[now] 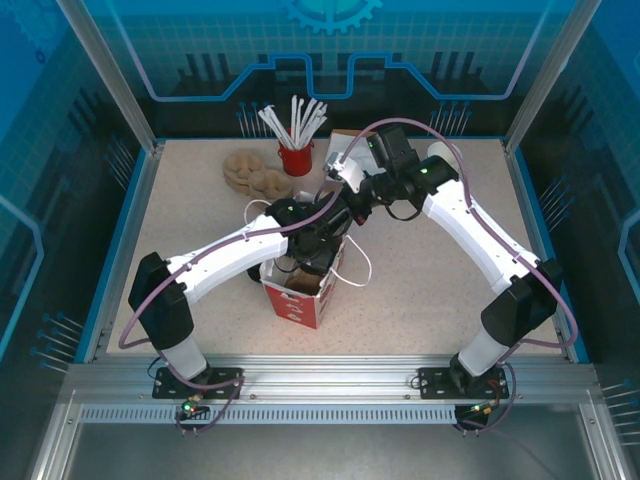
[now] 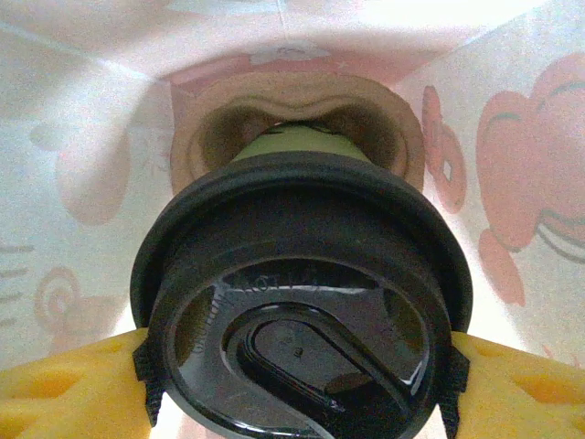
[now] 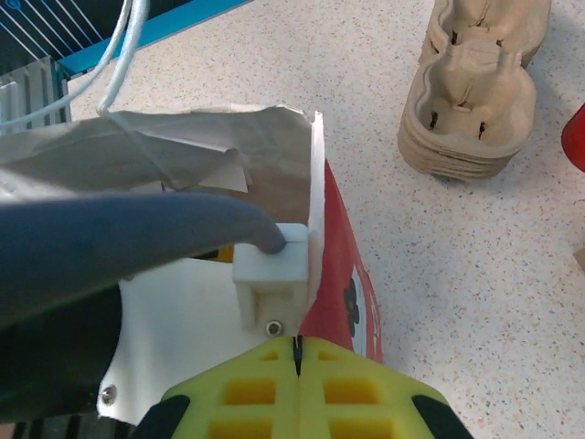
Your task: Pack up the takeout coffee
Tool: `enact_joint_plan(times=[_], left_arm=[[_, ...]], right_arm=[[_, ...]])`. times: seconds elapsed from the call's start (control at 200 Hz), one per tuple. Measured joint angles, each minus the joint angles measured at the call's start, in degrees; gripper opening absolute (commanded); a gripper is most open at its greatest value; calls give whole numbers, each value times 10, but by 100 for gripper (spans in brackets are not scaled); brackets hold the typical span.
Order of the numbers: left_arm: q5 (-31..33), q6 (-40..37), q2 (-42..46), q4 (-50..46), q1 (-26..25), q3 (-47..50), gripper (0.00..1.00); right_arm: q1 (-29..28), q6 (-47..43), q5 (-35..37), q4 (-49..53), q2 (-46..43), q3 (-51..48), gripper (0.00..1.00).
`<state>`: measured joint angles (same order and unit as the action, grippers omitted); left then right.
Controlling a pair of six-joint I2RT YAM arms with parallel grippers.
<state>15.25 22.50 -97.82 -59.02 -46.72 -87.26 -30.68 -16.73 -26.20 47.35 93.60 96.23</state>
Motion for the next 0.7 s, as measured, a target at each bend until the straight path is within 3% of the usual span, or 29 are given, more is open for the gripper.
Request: enact_joint_plan(times=[0.7], left_arm=[[-22, -1, -23, 55, 10, 20, 78]], right_arm=[[17, 11, -4, -30, 7, -26, 0]])
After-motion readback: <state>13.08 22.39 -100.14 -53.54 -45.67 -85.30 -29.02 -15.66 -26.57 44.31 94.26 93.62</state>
